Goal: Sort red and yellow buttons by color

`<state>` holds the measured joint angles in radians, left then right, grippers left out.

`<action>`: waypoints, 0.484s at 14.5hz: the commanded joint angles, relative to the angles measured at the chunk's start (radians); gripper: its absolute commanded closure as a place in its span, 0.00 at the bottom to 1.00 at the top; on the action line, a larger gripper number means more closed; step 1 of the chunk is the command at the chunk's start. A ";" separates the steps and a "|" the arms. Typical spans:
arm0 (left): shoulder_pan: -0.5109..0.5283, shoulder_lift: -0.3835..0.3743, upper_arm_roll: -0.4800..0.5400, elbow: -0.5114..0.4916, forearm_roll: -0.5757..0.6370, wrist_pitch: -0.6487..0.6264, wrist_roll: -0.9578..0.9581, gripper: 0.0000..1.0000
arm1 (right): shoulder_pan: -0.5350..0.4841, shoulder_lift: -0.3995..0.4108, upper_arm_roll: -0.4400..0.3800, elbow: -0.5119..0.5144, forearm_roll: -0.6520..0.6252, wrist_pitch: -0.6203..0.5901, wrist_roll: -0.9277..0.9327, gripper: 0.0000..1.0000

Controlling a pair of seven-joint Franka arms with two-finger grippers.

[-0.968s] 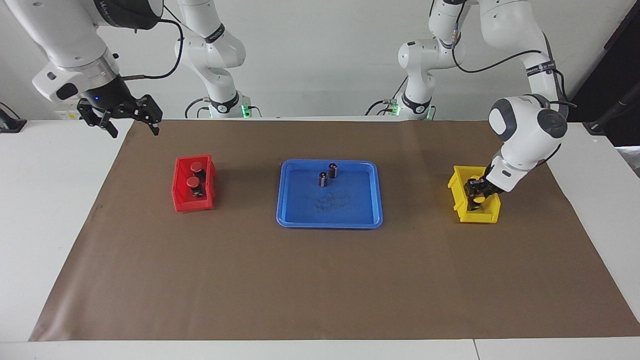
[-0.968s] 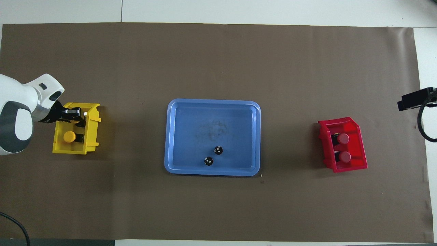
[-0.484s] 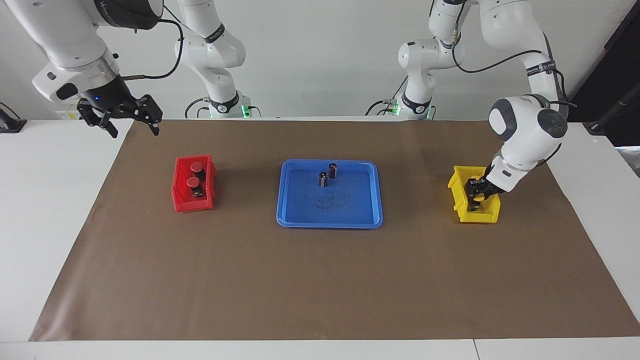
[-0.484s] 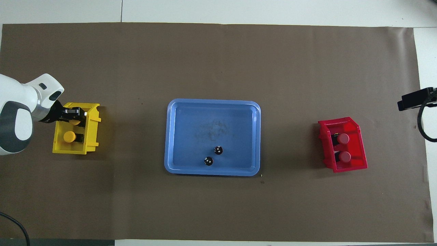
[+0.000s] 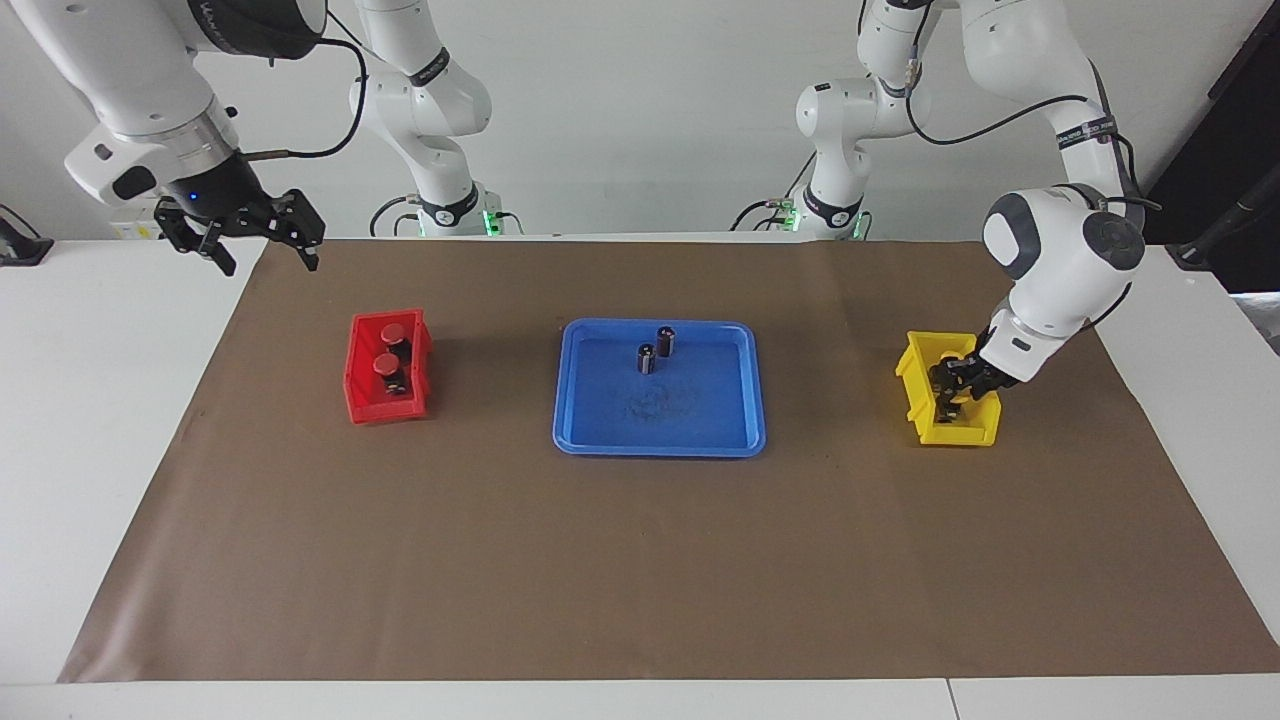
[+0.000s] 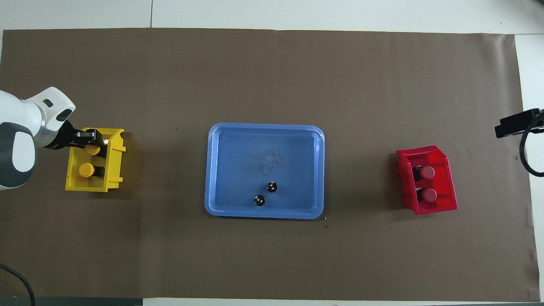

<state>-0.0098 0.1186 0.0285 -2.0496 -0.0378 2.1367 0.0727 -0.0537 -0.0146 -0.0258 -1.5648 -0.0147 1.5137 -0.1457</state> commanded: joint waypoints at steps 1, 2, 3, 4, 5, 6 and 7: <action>-0.004 -0.013 0.011 0.040 -0.022 -0.069 0.013 0.47 | 0.003 0.010 0.001 0.022 -0.007 -0.018 0.017 0.00; -0.004 -0.014 0.013 0.055 -0.020 -0.087 0.013 0.39 | 0.003 0.010 0.001 0.022 -0.007 -0.020 0.018 0.00; -0.004 -0.016 0.014 0.069 -0.022 -0.099 0.012 0.34 | 0.003 0.010 0.001 0.022 -0.005 -0.020 0.018 0.00; -0.006 -0.016 0.014 0.089 -0.022 -0.124 0.010 0.30 | 0.003 0.010 0.001 0.022 -0.005 -0.018 0.018 0.00; -0.006 -0.017 0.014 0.124 -0.020 -0.162 0.009 0.25 | 0.003 0.010 0.001 0.022 -0.005 -0.018 0.018 0.00; -0.007 -0.025 0.014 0.155 -0.020 -0.199 0.007 0.20 | 0.002 0.010 0.001 0.022 -0.005 -0.020 0.018 0.00; -0.007 -0.039 0.014 0.182 -0.019 -0.234 0.004 0.15 | 0.003 0.010 0.001 0.022 -0.005 -0.020 0.017 0.00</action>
<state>-0.0095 0.1062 0.0328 -1.9271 -0.0379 1.9874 0.0726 -0.0537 -0.0146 -0.0257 -1.5648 -0.0147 1.5137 -0.1456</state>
